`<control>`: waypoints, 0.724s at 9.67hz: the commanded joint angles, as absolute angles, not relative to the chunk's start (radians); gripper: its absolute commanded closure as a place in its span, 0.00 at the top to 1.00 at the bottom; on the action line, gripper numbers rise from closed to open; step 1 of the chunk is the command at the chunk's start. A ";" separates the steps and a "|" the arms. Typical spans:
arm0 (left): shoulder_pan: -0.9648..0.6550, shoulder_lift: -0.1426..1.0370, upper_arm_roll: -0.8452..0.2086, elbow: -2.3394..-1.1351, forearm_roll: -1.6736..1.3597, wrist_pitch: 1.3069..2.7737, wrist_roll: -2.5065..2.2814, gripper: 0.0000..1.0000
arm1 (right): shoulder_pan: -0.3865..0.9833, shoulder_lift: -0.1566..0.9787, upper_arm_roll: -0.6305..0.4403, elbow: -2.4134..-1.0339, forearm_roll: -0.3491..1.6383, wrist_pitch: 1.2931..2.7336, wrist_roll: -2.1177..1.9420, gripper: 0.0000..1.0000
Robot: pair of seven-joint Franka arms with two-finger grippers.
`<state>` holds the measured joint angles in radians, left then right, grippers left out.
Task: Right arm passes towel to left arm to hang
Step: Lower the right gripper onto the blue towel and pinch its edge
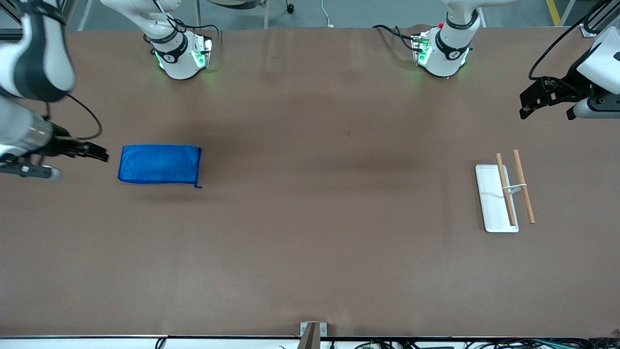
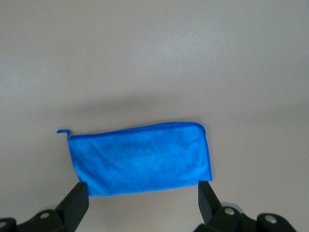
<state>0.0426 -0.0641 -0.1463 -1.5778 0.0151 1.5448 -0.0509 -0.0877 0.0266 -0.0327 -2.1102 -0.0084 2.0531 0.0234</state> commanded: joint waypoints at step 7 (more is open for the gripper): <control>0.037 -0.038 -0.153 -1.583 0.012 1.534 -0.032 1.00 | -0.086 0.202 -0.029 -2.520 -0.035 2.775 -0.038 0.96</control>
